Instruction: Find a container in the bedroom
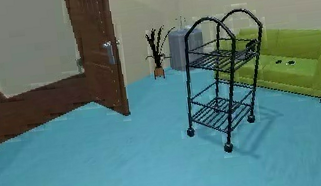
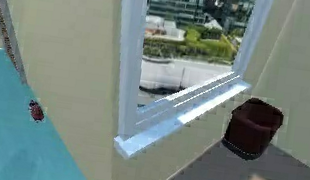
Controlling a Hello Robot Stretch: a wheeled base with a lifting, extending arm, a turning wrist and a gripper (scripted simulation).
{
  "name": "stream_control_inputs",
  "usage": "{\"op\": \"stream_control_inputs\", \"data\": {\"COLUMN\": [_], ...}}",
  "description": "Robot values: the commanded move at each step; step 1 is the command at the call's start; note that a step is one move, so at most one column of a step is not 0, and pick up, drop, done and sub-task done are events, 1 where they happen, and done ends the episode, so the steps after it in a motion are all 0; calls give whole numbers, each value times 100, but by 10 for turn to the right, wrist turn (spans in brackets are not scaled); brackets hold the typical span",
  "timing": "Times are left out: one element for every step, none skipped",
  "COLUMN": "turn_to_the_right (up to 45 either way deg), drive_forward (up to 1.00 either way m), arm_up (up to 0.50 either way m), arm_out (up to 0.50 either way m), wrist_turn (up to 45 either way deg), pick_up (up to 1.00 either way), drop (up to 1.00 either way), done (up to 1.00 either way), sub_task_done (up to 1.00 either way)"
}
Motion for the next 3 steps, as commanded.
{"op": "stream_control_inputs", "data": {"turn_to_the_right": [0, -450, 0], "drive_forward": [45, 0, 100], "arm_up": [0, 0, 0], "arm_out": [0, 0, 0], "wrist_turn": [0, 0, 0], "pick_up": [0, 0, 0], "drop": [0, 0, 0], "done": [0, 0, 0], "sub_task_done": [0, 0, 0]}}
